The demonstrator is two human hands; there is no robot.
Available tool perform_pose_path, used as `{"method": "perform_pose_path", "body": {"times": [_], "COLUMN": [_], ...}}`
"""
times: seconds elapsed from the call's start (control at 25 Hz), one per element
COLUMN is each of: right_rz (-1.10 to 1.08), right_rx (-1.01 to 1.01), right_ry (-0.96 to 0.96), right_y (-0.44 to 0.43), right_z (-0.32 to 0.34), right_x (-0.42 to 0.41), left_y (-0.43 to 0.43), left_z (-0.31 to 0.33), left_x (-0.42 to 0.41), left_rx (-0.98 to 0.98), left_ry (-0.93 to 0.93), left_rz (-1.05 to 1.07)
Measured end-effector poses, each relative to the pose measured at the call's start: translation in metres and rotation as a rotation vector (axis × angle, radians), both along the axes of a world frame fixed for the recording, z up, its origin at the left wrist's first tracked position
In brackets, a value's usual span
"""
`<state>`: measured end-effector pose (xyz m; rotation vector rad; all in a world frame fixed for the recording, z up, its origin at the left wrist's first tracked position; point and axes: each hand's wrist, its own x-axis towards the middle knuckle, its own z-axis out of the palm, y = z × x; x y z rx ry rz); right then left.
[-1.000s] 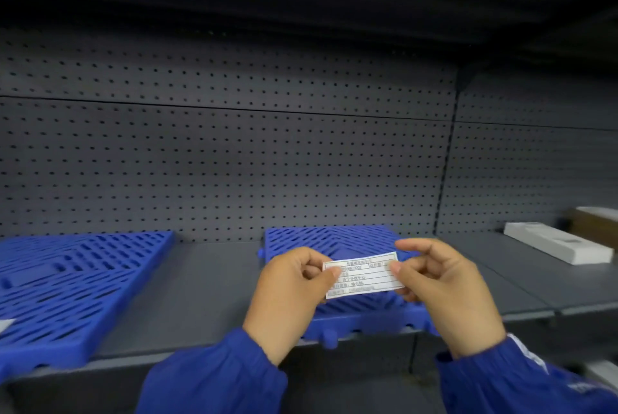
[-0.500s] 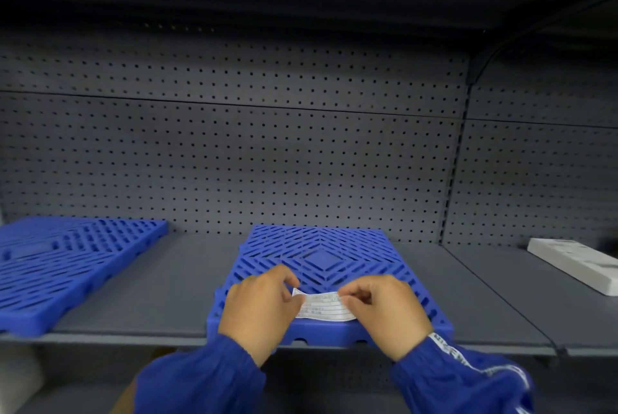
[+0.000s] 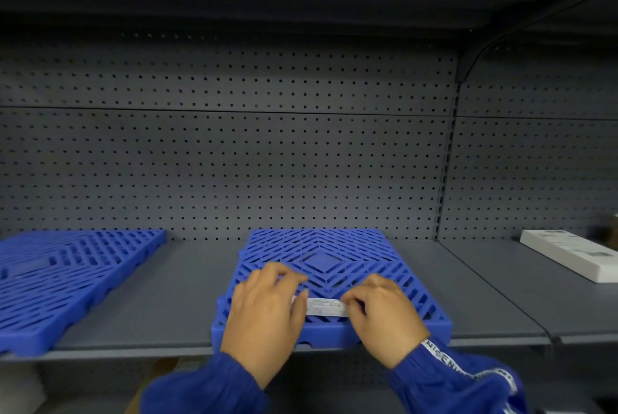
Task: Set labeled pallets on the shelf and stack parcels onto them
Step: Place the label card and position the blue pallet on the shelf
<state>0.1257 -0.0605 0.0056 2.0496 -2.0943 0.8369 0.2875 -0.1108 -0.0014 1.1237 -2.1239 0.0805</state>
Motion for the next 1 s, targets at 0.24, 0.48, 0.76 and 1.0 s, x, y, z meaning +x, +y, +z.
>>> {"method": "perform_pose_path", "body": {"times": [0.24, 0.48, 0.76, 1.0], "right_rz": [-0.022, -0.059, -0.085, -0.19], "right_rx": [0.004, -0.001, -0.042, -0.152], "right_ry": [-0.029, -0.021, -0.088, -0.142], "right_y": [0.006, 0.009, 0.012, 0.038], "right_z": [-0.002, -0.004, -0.001, 0.003], "right_x": [0.003, 0.005, -0.001, -0.028], "left_y": [0.01, 0.016, 0.03, 0.056], "left_z": [-0.007, -0.007, -0.005, 0.005], "left_x": [0.005, 0.005, 0.007, -0.025], "left_rx": [0.01, 0.053, 0.03, -0.043], "left_ry": [-0.171, -0.171, -0.185, -0.064], "left_rz": [-0.211, -0.218, -0.188, -0.325]}}
